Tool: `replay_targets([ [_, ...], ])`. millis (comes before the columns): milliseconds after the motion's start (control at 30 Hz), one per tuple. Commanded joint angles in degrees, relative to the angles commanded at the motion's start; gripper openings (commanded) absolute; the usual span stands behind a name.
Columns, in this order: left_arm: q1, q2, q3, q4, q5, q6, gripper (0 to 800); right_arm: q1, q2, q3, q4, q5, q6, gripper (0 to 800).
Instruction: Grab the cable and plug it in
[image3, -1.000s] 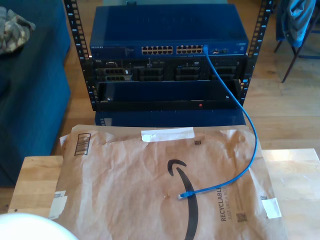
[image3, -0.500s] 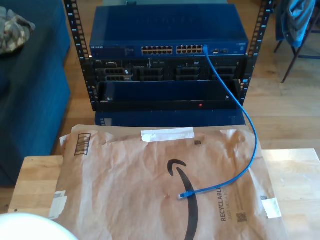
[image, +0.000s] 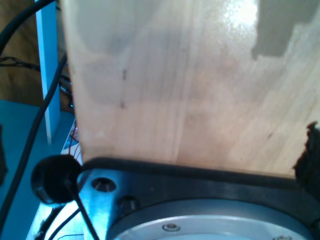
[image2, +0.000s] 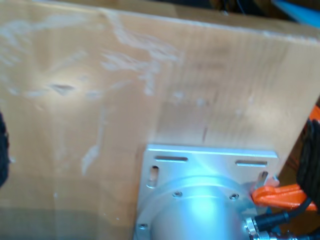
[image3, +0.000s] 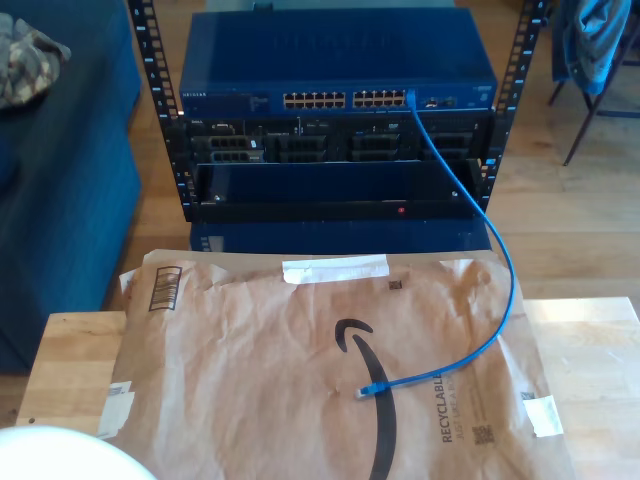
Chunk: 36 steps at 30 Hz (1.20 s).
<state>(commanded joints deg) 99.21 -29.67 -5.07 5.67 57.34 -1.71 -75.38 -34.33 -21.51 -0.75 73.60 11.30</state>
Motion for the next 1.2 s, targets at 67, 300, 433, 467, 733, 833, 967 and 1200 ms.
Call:
replay_targets([
  [67, 0.0, 0.0, 0.0, 0.0, -0.09, 0.0, 800, -0.44, 0.0, 1.23, -0.09, -0.35, -0.35, 797],
  [300, 0.0, 0.0, 0.0, 0.0, 0.0, 0.0, 800, -3.96, 0.0, 5.36, 0.0, -1.41, -0.35, 797],
  [433, 0.0, 0.0, 0.0, 0.0, 0.0, 0.0, 800, -4.92, -0.09, 5.71, -0.26, -1.41, -0.35, 796],
  [467, 0.0, 0.0, 0.0, 0.0, 0.0, 0.0, 800, -5.8, 0.0, 6.07, -0.79, -1.41, -0.44, 796],
  [733, 0.0, 0.0, 0.0, 0.0, 0.0, 0.0, 800, -9.14, -0.62, 8.7, -2.73, -1.41, -0.35, 797],
  [833, 0.0, 0.0, 0.0, 0.0, -0.09, 0.0, 800, -9.32, -2.46, 9.85, -2.64, -1.49, -0.35, 797],
  [967, 0.0, 0.0, 0.0, 0.0, 0.0, 0.0, 800, -9.32, -2.64, 9.93, -2.55, -1.58, -0.26, 797],
  [1200, 0.0, 0.0, 0.0, 0.0, -0.09, 0.0, 800, -9.76, -6.77, 14.33, -2.46, -9.14, 0.0, 796],
])
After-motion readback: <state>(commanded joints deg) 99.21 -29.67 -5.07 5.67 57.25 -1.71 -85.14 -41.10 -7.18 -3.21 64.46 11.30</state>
